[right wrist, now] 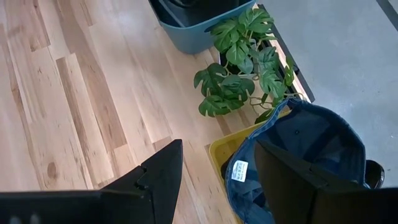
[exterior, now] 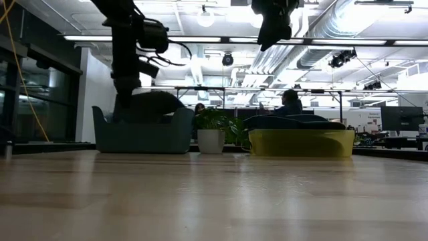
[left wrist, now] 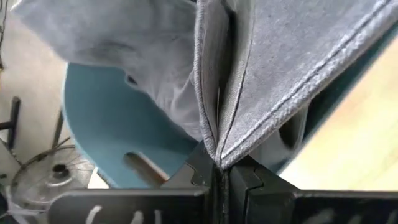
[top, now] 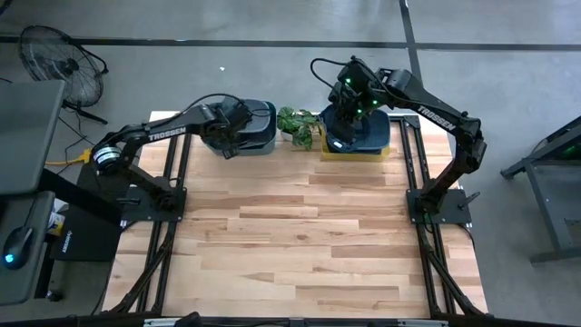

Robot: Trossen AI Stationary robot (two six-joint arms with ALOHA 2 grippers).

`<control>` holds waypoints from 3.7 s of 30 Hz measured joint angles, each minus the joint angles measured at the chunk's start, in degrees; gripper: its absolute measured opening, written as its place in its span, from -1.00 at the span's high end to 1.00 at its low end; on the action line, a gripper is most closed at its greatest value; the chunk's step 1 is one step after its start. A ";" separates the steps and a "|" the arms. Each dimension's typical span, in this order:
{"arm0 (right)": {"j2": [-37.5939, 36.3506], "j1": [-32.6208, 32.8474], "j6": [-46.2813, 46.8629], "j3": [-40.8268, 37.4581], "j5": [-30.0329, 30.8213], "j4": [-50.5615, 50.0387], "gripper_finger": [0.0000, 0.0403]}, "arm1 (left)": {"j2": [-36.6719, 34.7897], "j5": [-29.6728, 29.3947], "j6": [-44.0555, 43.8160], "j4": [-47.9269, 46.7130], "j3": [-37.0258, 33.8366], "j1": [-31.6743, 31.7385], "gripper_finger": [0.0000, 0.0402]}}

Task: Pick & Place hat
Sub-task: Put the gray cap into the green bin, then return to Home Position

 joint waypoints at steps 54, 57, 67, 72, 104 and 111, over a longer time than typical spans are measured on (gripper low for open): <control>-26.96 -1.14 4.39 -42.79 -11.43 27.90 0.04 | -2.88 36.44 -8.13 12.35 2.25 -1.83 -0.41; -33.52 -1.13 7.05 -51.37 -11.66 34.26 0.04 | -7.83 39.08 -11.76 17.81 -4.51 -1.68 -0.41; -51.85 -1.04 25.50 -76.92 -14.27 60.25 0.04 | -26.32 39.23 -29.42 39.40 -24.19 -3.34 -0.41; -57.11 1.30 35.88 -90.03 -13.26 78.24 0.04 | -29.98 32.86 -34.83 41.31 -26.96 -7.87 -0.41; -80.59 15.10 41.05 -102.51 -9.08 76.20 0.04 | -30.15 2.20 -56.90 64.16 -38.97 -24.61 -0.41; -84.58 15.12 38.54 -102.51 -7.97 72.43 0.04 | -30.15 1.18 -57.65 64.69 -38.99 -24.61 -0.41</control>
